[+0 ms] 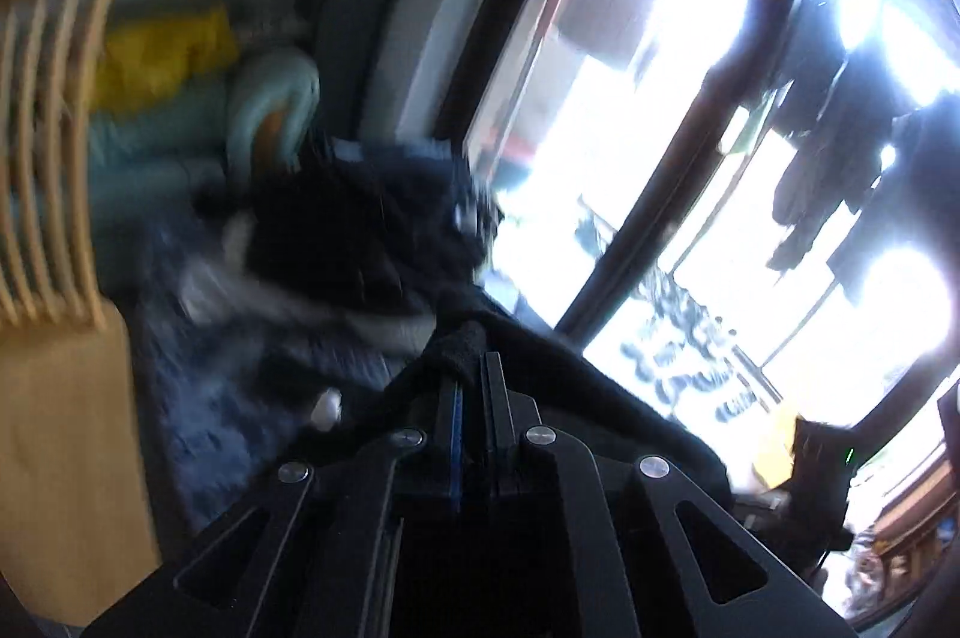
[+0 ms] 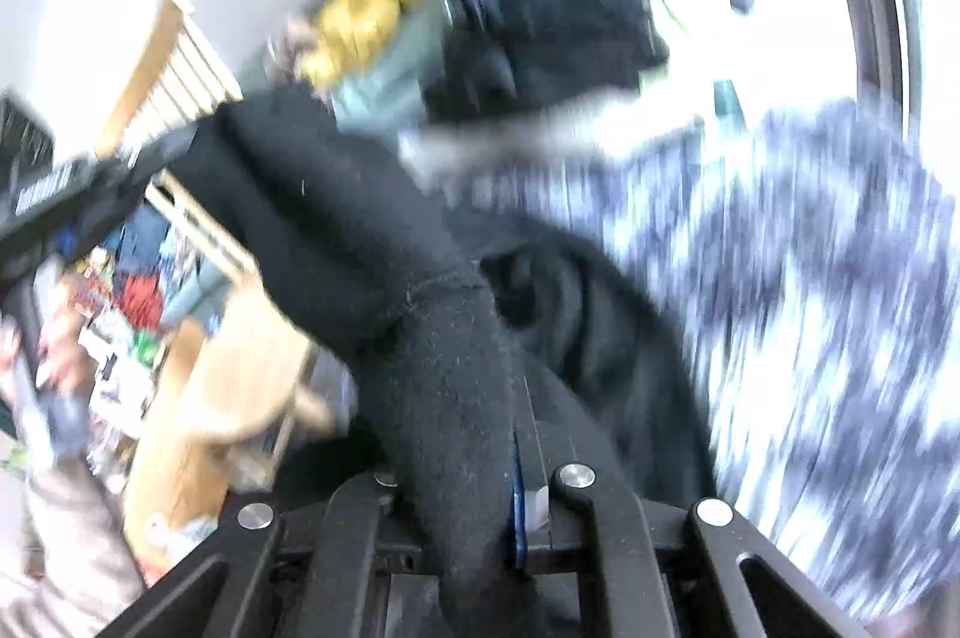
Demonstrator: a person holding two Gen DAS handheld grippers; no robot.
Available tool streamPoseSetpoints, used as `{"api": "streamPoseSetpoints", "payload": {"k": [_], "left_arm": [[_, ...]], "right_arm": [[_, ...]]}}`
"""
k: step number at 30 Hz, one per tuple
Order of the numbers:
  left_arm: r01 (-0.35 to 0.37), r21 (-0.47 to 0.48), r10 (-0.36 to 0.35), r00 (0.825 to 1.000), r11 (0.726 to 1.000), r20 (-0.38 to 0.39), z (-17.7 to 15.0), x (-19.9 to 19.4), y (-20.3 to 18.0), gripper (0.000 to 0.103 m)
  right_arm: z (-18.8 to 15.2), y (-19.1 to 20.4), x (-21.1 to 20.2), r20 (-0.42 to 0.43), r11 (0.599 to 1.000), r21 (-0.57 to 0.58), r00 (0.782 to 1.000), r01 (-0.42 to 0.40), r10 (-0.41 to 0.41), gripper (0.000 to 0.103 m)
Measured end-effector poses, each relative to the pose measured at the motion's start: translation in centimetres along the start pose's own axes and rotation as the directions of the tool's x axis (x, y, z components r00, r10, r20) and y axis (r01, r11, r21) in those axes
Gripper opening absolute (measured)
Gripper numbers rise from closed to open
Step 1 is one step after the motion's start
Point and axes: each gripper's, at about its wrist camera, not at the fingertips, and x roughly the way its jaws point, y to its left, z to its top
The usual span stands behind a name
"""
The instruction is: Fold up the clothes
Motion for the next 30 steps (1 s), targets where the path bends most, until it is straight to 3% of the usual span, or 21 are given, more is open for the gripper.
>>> {"api": "streamPoseSetpoints", "payload": {"k": [3, 6, 9, 13, 15, 21, 22, 25, 26, 30], "left_arm": [[-0.023, 0.030, 0.018, 0.990, 0.999, 0.137, 1.4, -5.4, -1.1, 0.005], [-0.040, 0.039, 0.030, 0.973, 0.998, 0.231, 3.3, -9.4, -2.1, 0.005], [-0.116, 0.062, 0.090, 0.941, 0.991, 0.326, 5.4, -13.1, -3.3, 0.005], [-0.156, 0.108, 0.091, 0.886, 0.982, 0.455, 6.9, -17.7, -5.2, 0.005], [-0.169, 0.110, 0.098, 0.876, 0.980, 0.472, 7.7, -18.5, -5.7, 0.005], [-0.170, 0.164, 0.071, 0.872, 0.972, 0.484, 7.8, -16.6, -7.5, 0.005], [-0.155, 0.178, 0.053, 0.878, 0.972, 0.476, 7.8, -16.0, -8.0, 0.005], [-0.071, 0.189, -0.017, 0.903, 0.979, 0.429, 7.8, -14.6, -8.8, 0.005], [-0.050, 0.194, -0.038, 0.904, 0.980, 0.425, 7.7, -14.5, -9.2, 0.005], [-0.012, 0.234, -0.097, 0.887, 0.972, 0.451, 7.0, -15.1, -11.1, 0.005]], "right_arm": [[4.4, 2.4, -2.1, 0.104, 0.998, -0.066, 0.995, 0.006, 0.001, 0.009], [8.0, 4.9, -3.5, 0.155, 0.995, -0.103, 0.988, -0.003, 0.019, 0.009], [10.7, 8.9, -4.8, 0.202, 0.985, -0.170, 0.979, 0.007, 0.028, 0.009], [11.6, 13.6, -8.4, 0.261, 0.966, -0.259, 0.964, 0.021, 0.050, 0.009], [12.1, 14.6, -9.1, 0.294, 0.960, -0.278, 0.955, 0.039, 0.047, 0.009], [13.3, 13.8, -11.1, 0.385, 0.971, -0.222, 0.923, 0.089, 0.003, 0.009], [13.5, 13.6, -11.9, 0.407, 0.972, -0.208, 0.913, 0.107, -0.014, 0.009], [14.0, 13.2, -14.8, 0.474, 0.973, -0.157, 0.877, 0.167, -0.074, 0.008], [14.2, 13.3, -15.9, 0.497, 0.971, -0.143, 0.863, 0.189, -0.095, 0.008], [13.4, 15.4, -20.7, 0.599, 0.944, -0.145, 0.785, 0.297, -0.156, 0.008]]}}
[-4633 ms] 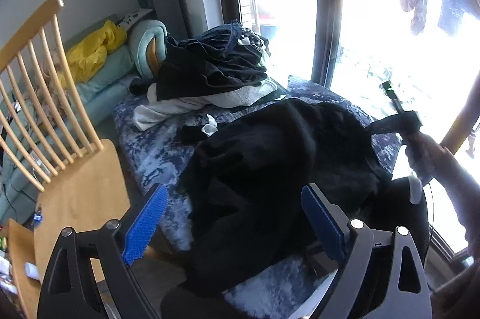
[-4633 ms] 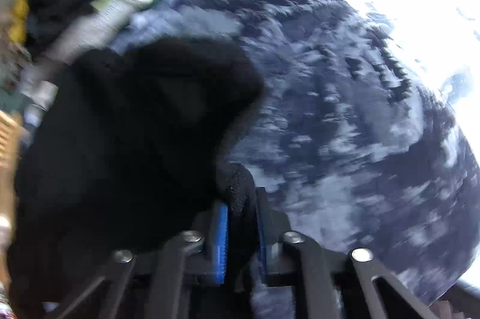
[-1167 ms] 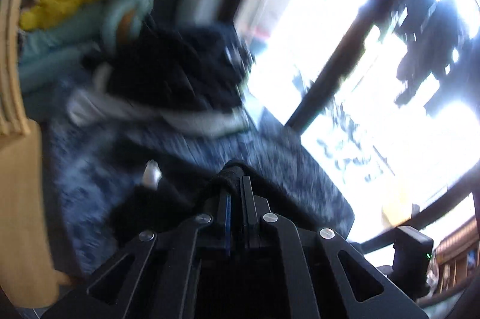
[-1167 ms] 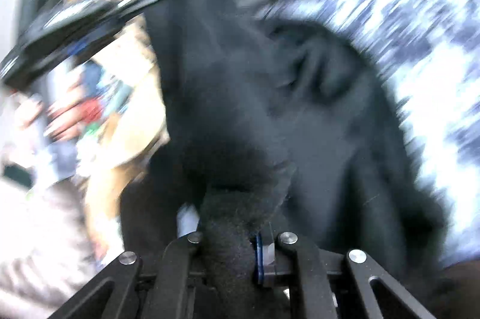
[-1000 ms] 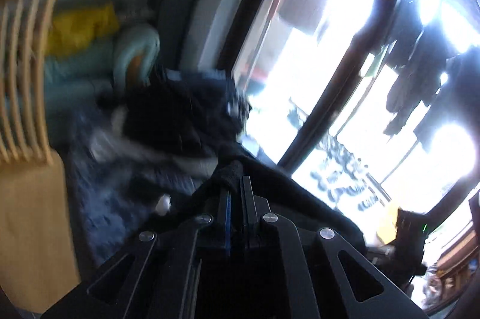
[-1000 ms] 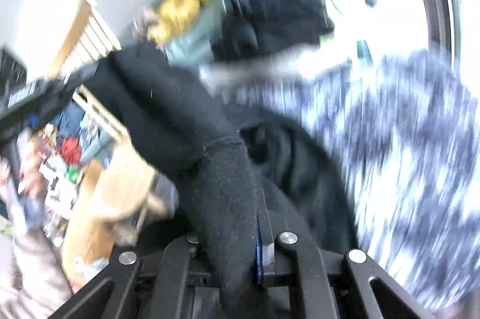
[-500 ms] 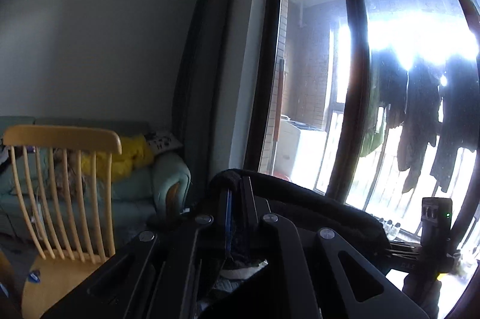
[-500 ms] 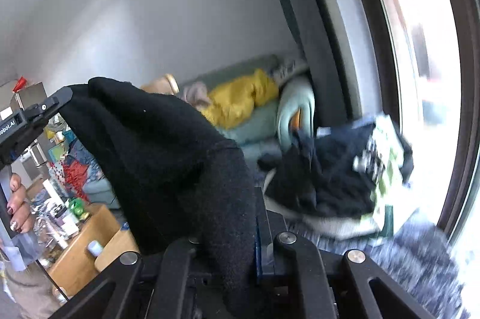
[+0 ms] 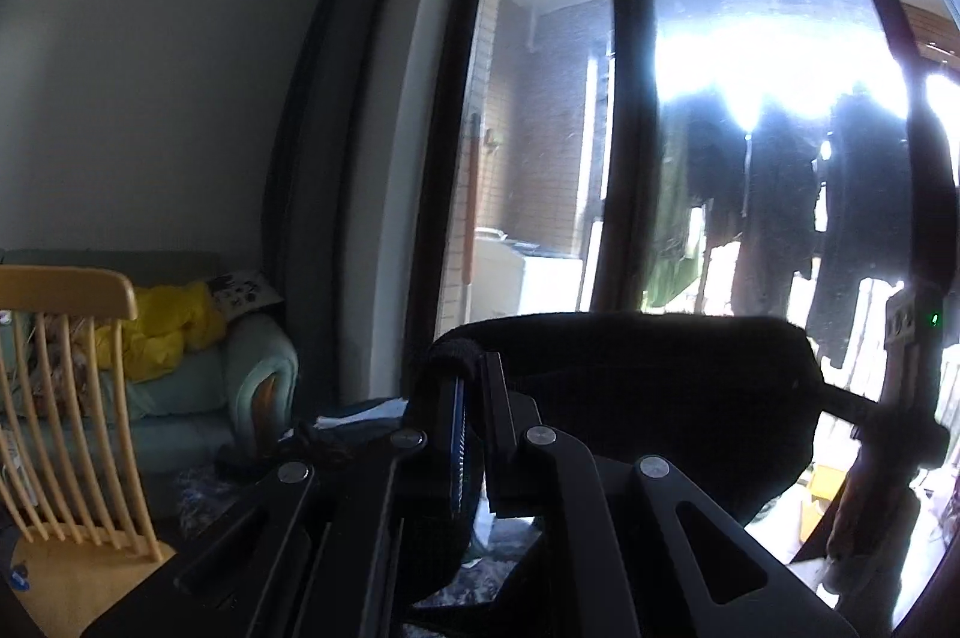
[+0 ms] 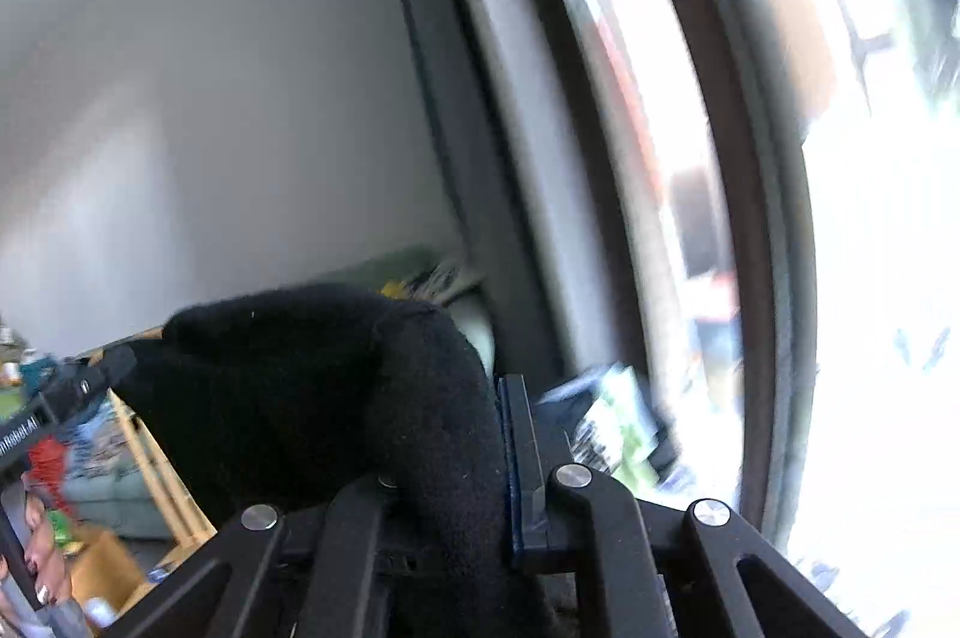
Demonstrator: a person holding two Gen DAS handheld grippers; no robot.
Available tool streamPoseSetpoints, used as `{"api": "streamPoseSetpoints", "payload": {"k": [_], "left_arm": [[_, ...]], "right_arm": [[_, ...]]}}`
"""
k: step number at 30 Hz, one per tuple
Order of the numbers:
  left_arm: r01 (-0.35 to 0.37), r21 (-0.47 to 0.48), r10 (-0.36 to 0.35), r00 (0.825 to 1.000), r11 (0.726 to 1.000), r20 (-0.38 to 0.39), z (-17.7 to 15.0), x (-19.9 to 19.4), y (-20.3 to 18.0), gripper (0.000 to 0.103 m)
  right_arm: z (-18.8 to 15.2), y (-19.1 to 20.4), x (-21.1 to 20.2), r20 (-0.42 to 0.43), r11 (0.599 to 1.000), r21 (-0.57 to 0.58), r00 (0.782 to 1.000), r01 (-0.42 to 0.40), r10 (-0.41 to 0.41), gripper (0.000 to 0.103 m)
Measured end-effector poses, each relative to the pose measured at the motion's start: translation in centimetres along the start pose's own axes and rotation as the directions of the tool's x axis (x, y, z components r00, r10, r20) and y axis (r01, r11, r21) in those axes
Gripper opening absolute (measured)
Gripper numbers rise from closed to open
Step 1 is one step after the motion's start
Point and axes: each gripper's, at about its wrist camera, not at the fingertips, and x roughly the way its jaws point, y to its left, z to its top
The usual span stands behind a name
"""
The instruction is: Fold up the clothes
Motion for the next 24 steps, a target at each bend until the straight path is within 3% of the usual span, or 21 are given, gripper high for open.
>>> {"api": "streamPoseSetpoints", "payload": {"k": [8, 13, 16, 20, 24], "left_arm": [[0.113, 0.007, -0.113, 0.989, 0.994, 0.094, 2.6, -5.2, -2.8, 0.005], [0.108, 0.035, -0.110, 0.990, 0.994, 0.089, 3.3, -8.3, -4.0, 0.006], [0.065, 0.029, -0.066, 0.996, 0.997, 0.060, 2.8, -8.4, -3.1, 0.006], [-0.033, 0.019, 0.033, 0.999, 0.999, -0.025, 0.7, -6.9, -0.4, 0.006], [-0.144, -0.005, 0.142, 0.980, 0.989, -0.137, -1.9, -4.4, 4.5, 0.006]], "right_arm": [[3.4, 4.8, -9.4, 0.184, 0.988, -0.105, 0.979, 0.113, -0.093, 0.008], [4.4, 7.3, -13.6, 0.226, 0.983, -0.131, 0.969, 0.127, -0.095, 0.008], [3.7, 8.1, -12.6, 0.177, 0.979, -0.159, 0.979, 0.126, -0.098, 0.008], [1.0, 7.7, -7.7, 0.018, 0.986, -0.156, 0.999, 0.051, -0.049, 0.008], [-3.8, 6.5, 0.6, -0.183, 0.994, -0.095, 0.982, -0.055, 0.037, 0.008]]}}
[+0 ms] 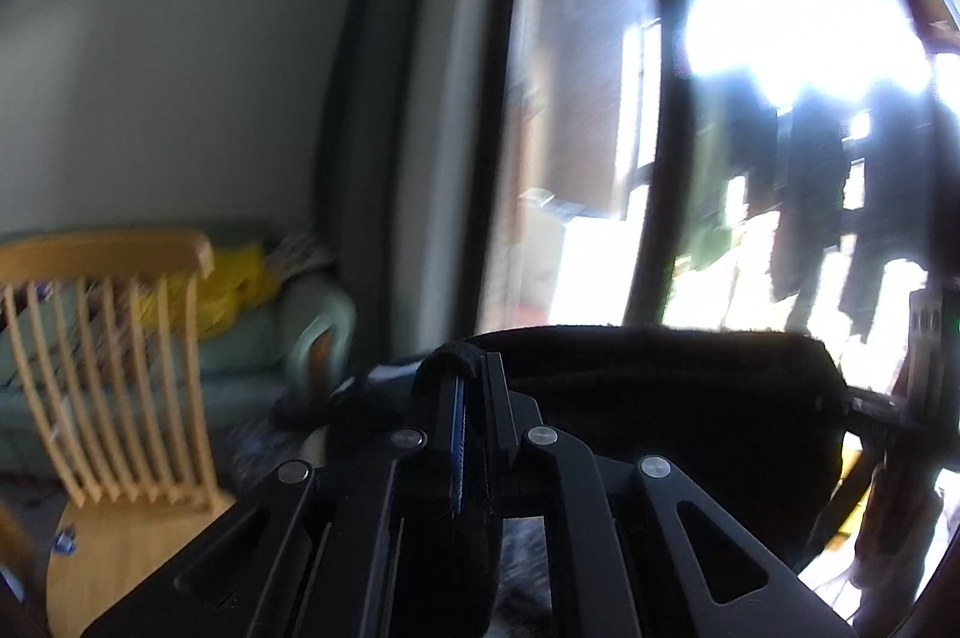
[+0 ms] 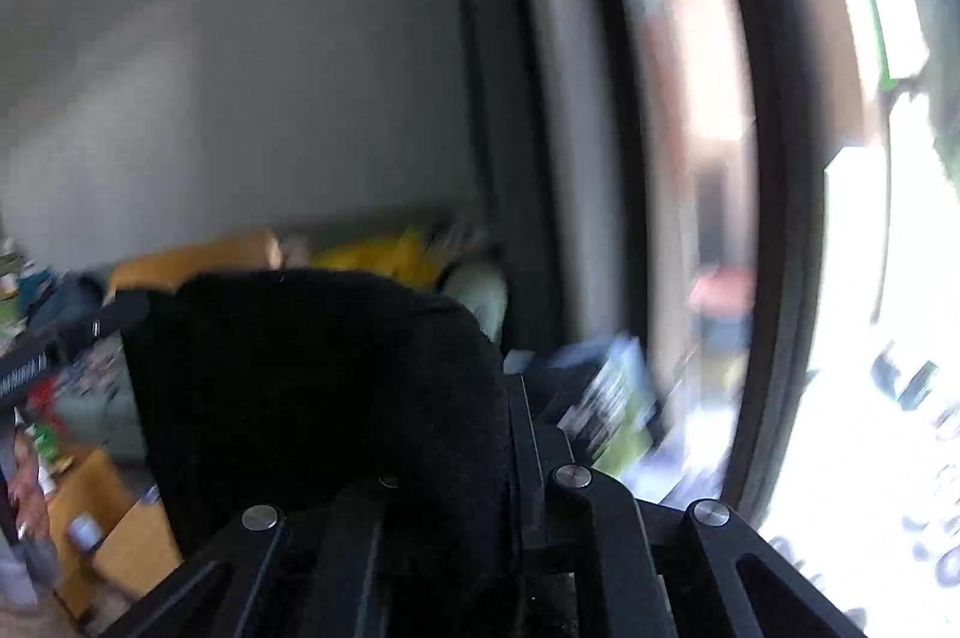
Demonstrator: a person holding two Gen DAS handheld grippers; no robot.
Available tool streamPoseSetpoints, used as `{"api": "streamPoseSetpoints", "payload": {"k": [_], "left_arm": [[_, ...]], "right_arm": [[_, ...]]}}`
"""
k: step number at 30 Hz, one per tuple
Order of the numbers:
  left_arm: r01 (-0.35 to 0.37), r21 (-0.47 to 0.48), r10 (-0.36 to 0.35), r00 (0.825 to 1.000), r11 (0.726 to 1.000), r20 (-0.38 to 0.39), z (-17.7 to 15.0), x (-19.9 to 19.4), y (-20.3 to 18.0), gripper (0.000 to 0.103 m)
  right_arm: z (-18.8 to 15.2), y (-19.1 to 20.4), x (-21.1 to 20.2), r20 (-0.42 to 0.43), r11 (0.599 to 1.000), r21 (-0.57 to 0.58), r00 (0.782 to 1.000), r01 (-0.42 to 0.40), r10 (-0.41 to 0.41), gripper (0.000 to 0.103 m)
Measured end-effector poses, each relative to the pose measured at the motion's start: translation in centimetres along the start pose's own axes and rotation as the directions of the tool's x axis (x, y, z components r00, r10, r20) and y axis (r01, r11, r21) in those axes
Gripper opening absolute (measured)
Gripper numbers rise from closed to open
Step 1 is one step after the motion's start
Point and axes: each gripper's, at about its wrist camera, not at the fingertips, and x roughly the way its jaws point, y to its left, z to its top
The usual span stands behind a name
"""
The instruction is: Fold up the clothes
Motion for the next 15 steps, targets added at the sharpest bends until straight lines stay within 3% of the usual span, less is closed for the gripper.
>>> {"api": "streamPoseSetpoints", "payload": {"k": [3, 5, 8, 11, 15], "left_arm": [[-0.117, -0.017, 0.115, 0.990, 0.993, -0.087, -2.1, 4.2, 4.1, 0.006], [-0.212, -0.002, 0.210, 0.968, 0.977, -0.137, -3.7, 7.5, 6.5, 0.006], [-0.356, 0.088, 0.366, 0.914, 0.930, -0.173, -6.9, 13.1, 10.0, 0.006], [-0.457, 0.209, 0.496, 0.843, 0.865, -0.210, -10.8, 19.6, 11.5, 0.006], [-0.462, 0.248, 0.523, 0.789, 0.851, -0.324, -15.5, 26.6, 14.2, 0.006]], "right_arm": [[-3.0, -0.2, 8.4, -0.150, 0.997, 0.040, 0.987, -0.059, 0.064, 0.008], [-5.2, 0.2, 14.1, -0.247, 0.996, 0.040, 0.966, -0.074, 0.081, 0.008], [-8.9, 0.1, 22.6, -0.385, 0.997, 0.008, 0.920, -0.082, 0.079, 0.008], [-12.7, -1.4, 29.3, -0.483, 0.996, 0.019, 0.872, -0.082, 0.081, 0.008], [-16.9, -4.4, 38.1, -0.583, 0.996, 0.072, 0.809, -0.043, 0.077, 0.008]]}}
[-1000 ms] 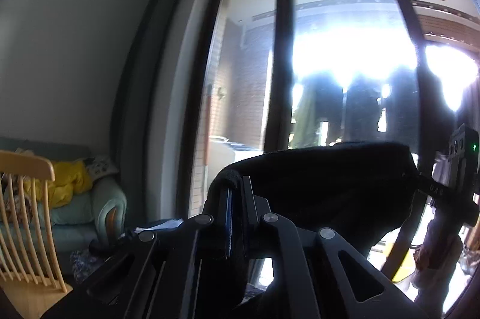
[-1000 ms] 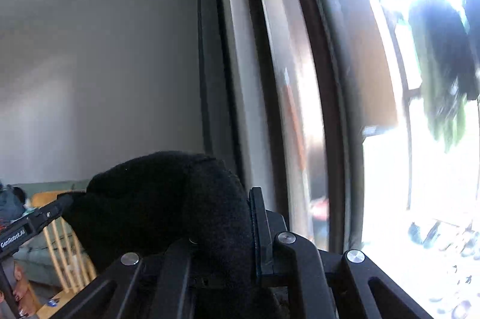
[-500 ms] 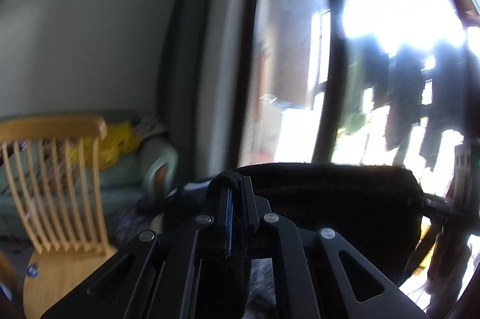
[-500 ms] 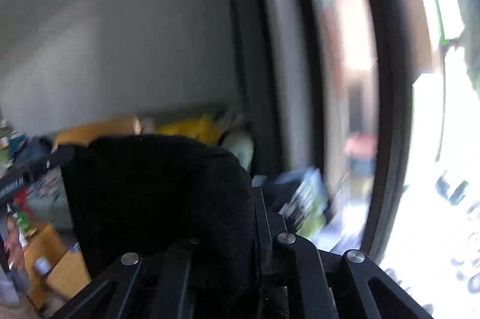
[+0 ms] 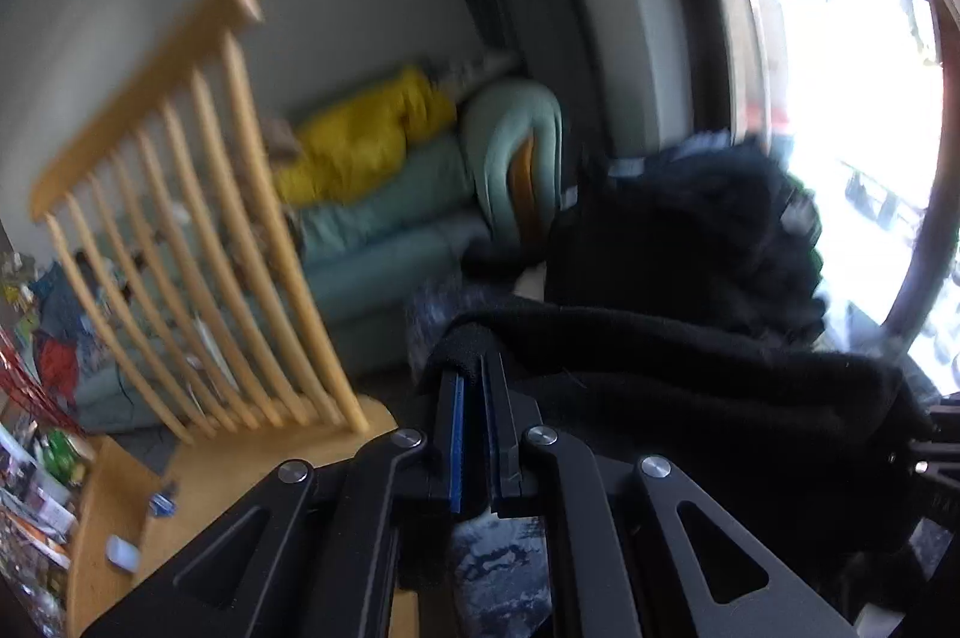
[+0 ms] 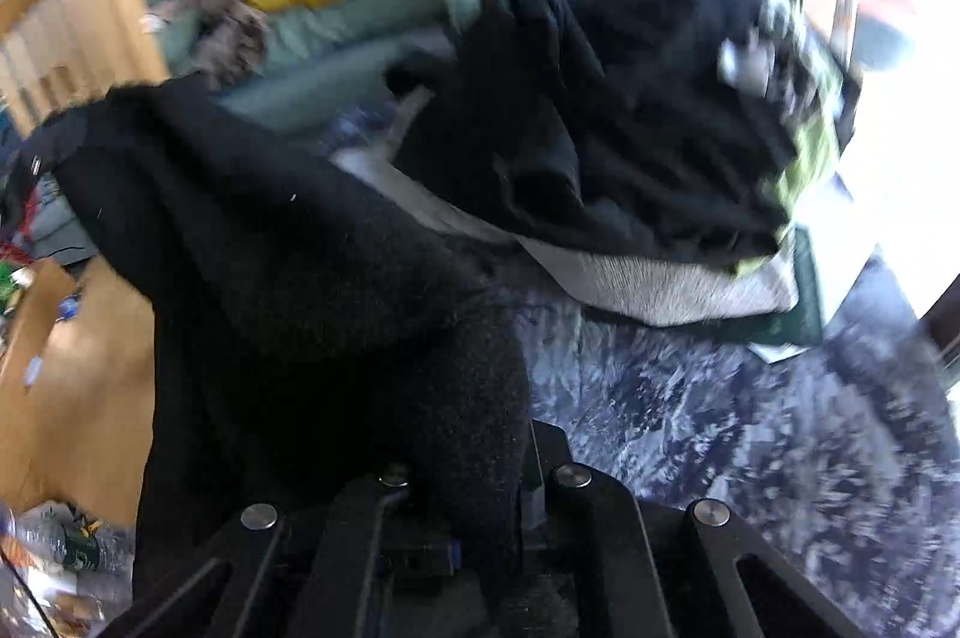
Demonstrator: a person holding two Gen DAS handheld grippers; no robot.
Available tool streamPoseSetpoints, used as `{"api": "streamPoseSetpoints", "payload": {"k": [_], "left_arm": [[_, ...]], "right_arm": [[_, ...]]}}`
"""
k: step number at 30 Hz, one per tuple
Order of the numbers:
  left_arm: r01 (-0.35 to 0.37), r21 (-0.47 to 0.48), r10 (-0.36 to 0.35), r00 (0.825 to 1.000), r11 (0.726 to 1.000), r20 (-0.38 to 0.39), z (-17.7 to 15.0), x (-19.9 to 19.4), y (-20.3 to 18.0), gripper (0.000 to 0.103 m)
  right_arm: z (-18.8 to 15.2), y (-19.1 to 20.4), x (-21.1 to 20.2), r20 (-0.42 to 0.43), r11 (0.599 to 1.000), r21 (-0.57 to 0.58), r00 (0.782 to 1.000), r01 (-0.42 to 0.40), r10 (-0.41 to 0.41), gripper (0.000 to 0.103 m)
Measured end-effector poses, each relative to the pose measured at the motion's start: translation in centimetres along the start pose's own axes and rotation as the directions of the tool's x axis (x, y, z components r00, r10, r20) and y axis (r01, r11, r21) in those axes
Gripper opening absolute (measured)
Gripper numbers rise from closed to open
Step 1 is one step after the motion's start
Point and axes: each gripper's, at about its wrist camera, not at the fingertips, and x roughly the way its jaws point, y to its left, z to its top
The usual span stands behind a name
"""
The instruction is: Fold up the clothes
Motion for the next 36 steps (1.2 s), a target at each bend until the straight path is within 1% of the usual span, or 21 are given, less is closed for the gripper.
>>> {"api": "streamPoseSetpoints", "payload": {"k": [1, 4, 7, 8, 9, 12, 14, 15, 16, 17, 18, 19, 21, 24, 26, 28, 29, 31, 34, 35, 36], "left_arm": [[0.008, -0.012, -0.009, 0.999, 1.000, -0.042, -0.4, 2.3, -0.3, 0.006], [0.039, -0.027, -0.042, 0.992, 0.999, -0.121, -1.3, 6.1, -1.5, 0.006], [0.037, 0.017, -0.034, 0.985, 0.999, -0.169, -2.0, 8.3, -3.4, 0.011], [0.032, 0.040, -0.025, 0.983, 0.999, -0.182, -2.3, 8.5, -3.9, 0.011], [0.028, 0.063, -0.015, 0.981, 0.998, -0.195, -2.6, 8.7, -4.4, 0.012], [0.024, 0.140, 0.007, 0.977, 0.990, -0.212, -2.8, 7.9, -5.2, 0.018], [0.047, 0.150, -0.011, 0.973, 0.988, -0.229, -3.0, 6.4, -4.8, 0.021], [0.059, 0.154, -0.020, 0.971, 0.986, -0.238, -3.0, 5.6, -4.6, 0.025], [0.091, 0.134, -0.054, 0.964, 0.987, -0.260, -2.9, 5.0, -4.1, 0.033], [0.114, 0.108, -0.080, 0.956, 0.987, -0.281, -2.8, 4.3, -3.8, 0.040], [0.131, 0.082, -0.101, 0.949, 0.988, -0.298, -2.8, 3.6, -3.5, 0.059], [0.148, 0.056, -0.124, 0.942, 0.987, -0.313, -2.7, 2.6, -3.2, 0.080], [0.187, 0.042, -0.165, 0.938, 0.982, -0.306, -2.5, 0.8, -3.3, 0.091], [0.259, 0.064, -0.230, 0.929, 0.964, -0.288, -1.7, -2.2, -4.7, 0.091], [0.313, 0.066, -0.281, 0.913, 0.948, -0.297, -1.2, -3.6, -6.7, 0.093], [0.353, 0.075, -0.315, 0.897, 0.932, -0.309, -0.9, -4.4, -8.5, 0.094], [0.365, 0.082, -0.324, 0.893, 0.927, -0.312, -1.0, -4.8, -9.3, 0.094], [0.372, 0.097, -0.325, 0.890, 0.923, -0.320, -1.1, -5.1, -10.8, 0.094], [0.374, 0.115, -0.319, 0.887, 0.920, -0.334, -1.7, -5.2, -12.3, 0.094], [0.372, 0.116, -0.314, 0.886, 0.921, -0.341, -1.9, -5.0, -12.4, 0.094], [0.366, 0.110, -0.308, 0.884, 0.924, -0.352, -2.2, -4.8, -12.4, 0.094]], "right_arm": [[0.3, -0.8, 1.8, -0.032, 1.000, 0.013, 0.999, 0.002, -0.001, 0.008], [0.9, -3.1, 6.3, -0.099, 0.999, 0.054, 0.995, 0.011, -0.006, 0.008], [1.0, -5.5, 8.8, -0.134, 0.993, 0.120, 0.991, 0.005, 0.011, 0.012], [1.0, -6.3, 9.7, -0.146, 0.990, 0.143, 0.989, 0.000, 0.021, 0.018], [0.9, -7.1, 10.4, -0.157, 0.987, 0.163, 0.987, 0.001, 0.025, 0.028], [0.3, -8.9, 9.7, -0.147, 0.984, 0.179, 0.989, 0.019, 0.008, 0.041], [-0.2, -10.3, 7.9, -0.126, 0.982, 0.191, 0.992, 0.016, 0.008, 0.048], [-0.5, -11.0, 6.6, -0.112, 0.981, 0.196, 0.994, 0.014, 0.008, 0.050], [-0.8, -11.6, 5.1, -0.095, 0.980, 0.196, 0.995, 0.017, 0.002, 0.052], [-1.3, -12.3, 3.6, -0.080, 0.981, 0.194, 0.997, 0.019, -0.004, 0.059], [-1.8, -12.9, 2.1, -0.066, 0.981, 0.193, 0.998, 0.022, -0.010, 0.068], [-2.5, -13.5, 0.6, -0.056, 0.982, 0.186, 0.998, 0.024, -0.014, 0.071], [-4.7, -14.1, -1.1, -0.092, 0.990, 0.132, 0.995, 0.042, -0.030, 0.073], [-8.6, -14.8, -0.9, -0.208, 0.994, 0.053, 0.974, 0.100, -0.087, 0.073], [-11.0, -15.5, 0.4, -0.276, 0.992, 0.038, 0.955, 0.120, -0.105, 0.073], [-12.5, -16.5, 1.7, -0.319, 0.992, 0.075, 0.945, 0.105, -0.076, 0.072], [-13.1, -16.9, 2.5, -0.337, 0.991, 0.098, 0.940, 0.092, -0.054, 0.071], [-13.7, -17.6, 3.8, -0.365, 0.989, 0.127, 0.931, 0.072, -0.021, 0.064], [-13.8, -17.6, 4.4, -0.378, 0.990, 0.097, 0.924, 0.099, -0.055, 0.023], [-13.8, -17.6, 4.4, -0.379, 0.990, 0.088, 0.923, 0.108, -0.067, 0.004], [-13.5, -17.5, 3.9, -0.367, 0.990, 0.086, 0.927, 0.116, -0.076, 0.003]]}}
